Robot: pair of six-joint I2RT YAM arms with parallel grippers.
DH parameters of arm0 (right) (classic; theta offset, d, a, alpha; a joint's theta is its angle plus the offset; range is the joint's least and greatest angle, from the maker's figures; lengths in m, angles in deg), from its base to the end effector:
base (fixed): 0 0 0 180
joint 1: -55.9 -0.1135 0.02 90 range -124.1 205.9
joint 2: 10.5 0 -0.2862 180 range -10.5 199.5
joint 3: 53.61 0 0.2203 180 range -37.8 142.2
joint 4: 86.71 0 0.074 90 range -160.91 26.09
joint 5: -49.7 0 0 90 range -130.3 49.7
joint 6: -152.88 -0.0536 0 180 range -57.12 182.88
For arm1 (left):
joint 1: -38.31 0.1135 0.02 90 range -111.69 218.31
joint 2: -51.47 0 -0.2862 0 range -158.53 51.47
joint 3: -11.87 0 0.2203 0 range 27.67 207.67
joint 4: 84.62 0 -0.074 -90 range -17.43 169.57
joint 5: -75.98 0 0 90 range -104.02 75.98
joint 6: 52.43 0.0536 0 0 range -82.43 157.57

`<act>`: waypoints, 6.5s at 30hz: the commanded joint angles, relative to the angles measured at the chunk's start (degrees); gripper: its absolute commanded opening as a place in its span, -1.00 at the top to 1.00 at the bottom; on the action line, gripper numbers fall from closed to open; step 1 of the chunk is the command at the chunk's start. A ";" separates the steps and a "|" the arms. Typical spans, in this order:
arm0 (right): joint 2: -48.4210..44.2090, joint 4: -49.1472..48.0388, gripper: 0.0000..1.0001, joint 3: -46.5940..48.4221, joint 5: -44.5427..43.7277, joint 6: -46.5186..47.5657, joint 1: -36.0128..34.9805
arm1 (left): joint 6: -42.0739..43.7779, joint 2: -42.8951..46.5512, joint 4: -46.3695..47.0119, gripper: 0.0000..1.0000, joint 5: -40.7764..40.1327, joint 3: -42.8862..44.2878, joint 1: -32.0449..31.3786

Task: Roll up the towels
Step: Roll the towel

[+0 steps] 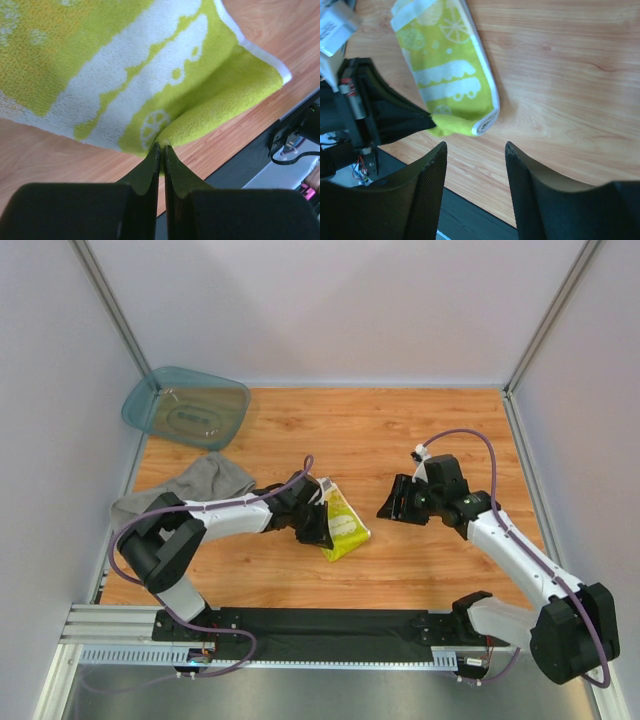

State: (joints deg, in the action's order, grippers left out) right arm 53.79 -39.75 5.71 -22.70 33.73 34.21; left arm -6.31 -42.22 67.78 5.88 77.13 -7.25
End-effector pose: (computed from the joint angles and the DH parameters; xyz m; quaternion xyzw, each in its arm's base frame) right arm 0.1728 0.0862 0.2538 0.0110 0.9355 0.2690 0.2290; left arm 0.1982 -0.2282 0.1911 0.0643 0.9412 -0.3199 0.0882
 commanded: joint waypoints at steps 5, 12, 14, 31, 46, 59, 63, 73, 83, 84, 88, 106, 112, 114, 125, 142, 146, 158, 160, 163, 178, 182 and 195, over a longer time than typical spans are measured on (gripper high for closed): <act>-1.45 -8.30 0.33 -2.02 7.44 1.81 -4.49 | -0.25 -3.34 -0.86 0.82 1.63 1.43 2.14; 3.29 -11.82 0.57 -1.59 4.37 1.28 -11.96 | 3.09 -5.80 -4.90 0.81 -0.21 4.60 2.93; 5.91 -12.96 0.59 -0.88 2.97 1.28 -14.24 | 3.80 -6.24 -5.87 0.81 -0.39 5.47 2.93; 25.60 -15.16 0.67 7.20 -2.58 4.45 -15.49 | 8.10 -8.35 -9.48 0.79 -0.92 8.38 2.93; 28.96 -16.83 0.70 4.13 -4.51 4.45 -11.71 | 8.02 -7.83 -10.36 0.72 -1.27 8.56 3.64; 31.95 -21.40 0.73 0.88 -2.66 2.16 -11.71 | 7.40 -3.00 -11.14 0.37 -4.25 6.63 3.64; 31.95 -21.23 0.73 1.14 -2.93 2.34 -11.62 | 7.75 -0.01 -11.06 0.38 -6.89 4.26 3.64; 33.00 -20.26 0.74 2.55 -3.19 3.04 -11.71 | 9.95 0.44 -12.90 0.46 -13.13 0.91 3.64; 32.65 -19.21 0.74 2.99 -3.02 3.48 -11.70 | 12.05 14.93 -21.87 0.49 -31.58 4.68 -5.67; 32.56 -19.20 0.74 3.16 -3.19 3.57 -11.71 | 13.11 16.85 -21.35 0.49 -33.59 4.69 -8.03; 32.83 -18.59 0.74 3.87 -3.46 4.01 -11.62 | 19.26 19.68 -14.42 0.38 -31.77 3.02 -13.04; 33.97 -16.13 0.75 6.15 -2.93 5.41 -11.70 | 27.88 5.80 1.42 -0.15 -27.55 1.17 -17.28; 34.93 -16.21 0.75 6.50 -2.66 5.50 -11.62 | 28.50 1.58 1.16 -0.15 -30.18 1.61 -17.28; 35.11 -16.22 0.75 6.77 -2.66 5.77 -11.71 | 28.67 0.97 1.51 -0.15 -31.24 1.09 -17.28; 36.87 -15.51 0.76 8.08 -2.75 6.38 -11.62 | 30.43 5.36 2.65 -0.16 -35.54 -0.94 -19.30; 37.92 -15.51 0.77 8.26 -2.40 6.38 -11.44 | 29.91 -0.61 2.03 -0.17 -42.32 0.73 -20.53; 37.84 -15.25 0.77 8.44 -2.31 6.56 -11.09 | 29.03 -3.59 1.60 -0.16 -42.22 0.82 -20.53; 40.11 -14.37 0.77 11.51 -0.56 7.09 -8.28 | 20.95 -2.64 1.60 -0.08 -41.53 -5.94 -20.53; 41.00 -14.37 0.77 12.30 -0.47 7.26 -8.01 | 19.45 -2.20 0.72 -0.06 -40.12 -6.03 -20.53; 43.19 -13.58 0.78 14.76 -0.20 7.44 -7.75 | 18.48 -1.94 0.54 -0.05 -38.36 -6.12 -20.53; 48.03 -10.07 0.78 22.32 0.76 9.02 -5.64 | 15.40 -6.42 -10.35 0.14 -39.85 -3.92 -20.88; 48.38 -10.15 0.78 22.68 1.47 9.02 -4.85 | 15.58 -6.50 -11.32 0.50 -41.08 -4.19 -20.97; 44.17 -8.84 0.79 20.39 0.86 8.23 -1.42 | 16.63 0.17 -11.23 1.00 -33.09 -0.06 -20.97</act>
State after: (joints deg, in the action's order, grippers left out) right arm 99.04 -49.82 27.32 -11.18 39.33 29.40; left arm 11.81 -43.72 68.63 -36.87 77.28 -27.22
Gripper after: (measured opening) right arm 0.103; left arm 0.091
